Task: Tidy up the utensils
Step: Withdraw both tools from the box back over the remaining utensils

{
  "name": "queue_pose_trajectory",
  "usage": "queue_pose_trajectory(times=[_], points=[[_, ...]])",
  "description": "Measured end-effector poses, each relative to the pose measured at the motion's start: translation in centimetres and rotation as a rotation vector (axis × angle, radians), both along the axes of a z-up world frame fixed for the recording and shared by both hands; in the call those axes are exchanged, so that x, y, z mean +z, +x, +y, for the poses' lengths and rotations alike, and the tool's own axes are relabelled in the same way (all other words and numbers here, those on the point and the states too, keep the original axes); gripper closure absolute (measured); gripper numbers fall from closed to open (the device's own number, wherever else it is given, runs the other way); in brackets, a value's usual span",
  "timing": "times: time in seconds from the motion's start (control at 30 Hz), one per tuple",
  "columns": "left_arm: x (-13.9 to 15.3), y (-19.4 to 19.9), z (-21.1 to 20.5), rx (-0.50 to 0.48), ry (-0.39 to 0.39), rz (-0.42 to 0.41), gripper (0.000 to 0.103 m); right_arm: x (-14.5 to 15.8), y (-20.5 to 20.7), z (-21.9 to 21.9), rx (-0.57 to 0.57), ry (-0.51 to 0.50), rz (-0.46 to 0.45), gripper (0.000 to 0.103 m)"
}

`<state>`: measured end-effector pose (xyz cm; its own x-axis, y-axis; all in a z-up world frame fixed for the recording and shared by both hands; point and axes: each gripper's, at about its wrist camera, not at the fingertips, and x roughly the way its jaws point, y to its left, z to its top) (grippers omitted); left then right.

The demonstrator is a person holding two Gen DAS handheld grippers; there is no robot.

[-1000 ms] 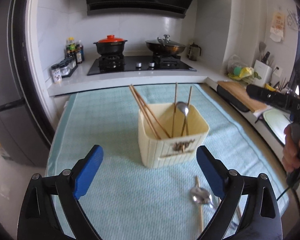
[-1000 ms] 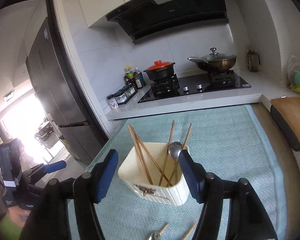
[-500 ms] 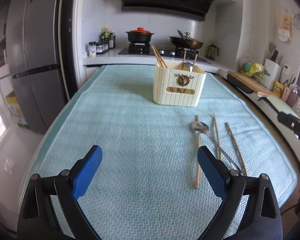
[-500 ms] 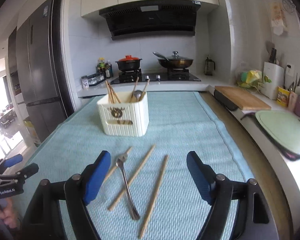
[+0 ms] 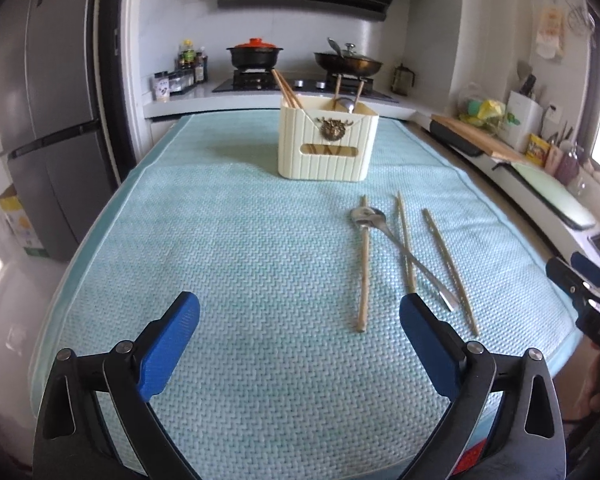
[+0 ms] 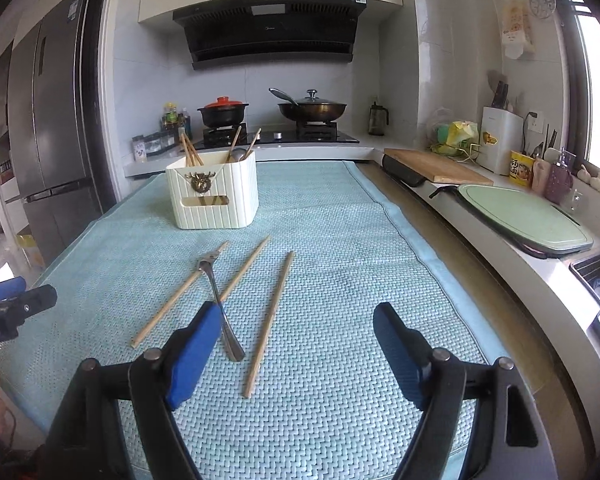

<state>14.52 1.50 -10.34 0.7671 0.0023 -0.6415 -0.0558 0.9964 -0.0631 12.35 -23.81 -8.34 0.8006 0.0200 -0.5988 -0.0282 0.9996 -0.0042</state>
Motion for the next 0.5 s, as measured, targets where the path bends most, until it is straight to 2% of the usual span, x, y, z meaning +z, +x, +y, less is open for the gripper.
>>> queue_pose_trajectory(times=[0.1, 0.2, 0.3, 0.5], points=[[-0.2, 0.0, -0.4, 0.011, 0.025, 0.004, 0.001, -0.7, 0.7, 0.4, 0.021, 0.018, 0.030, 0.023], [-0.4, 0.4, -0.4, 0.022, 0.039, 0.019, 0.001, -1.0, 0.6, 0.3, 0.034, 0.035, 0.014, 0.023], [-0.7, 0.8, -0.1, 0.036, 0.036, 0.029, 0.001, -1.4, 1.0, 0.4, 0.037, 0.030, 0.009, 0.023], [-1.8, 2.0, -0.2, 0.031, 0.035, 0.058, 0.001, -2.8, 2.0, 0.1, 0.025, 0.041, 0.062, 0.023]])
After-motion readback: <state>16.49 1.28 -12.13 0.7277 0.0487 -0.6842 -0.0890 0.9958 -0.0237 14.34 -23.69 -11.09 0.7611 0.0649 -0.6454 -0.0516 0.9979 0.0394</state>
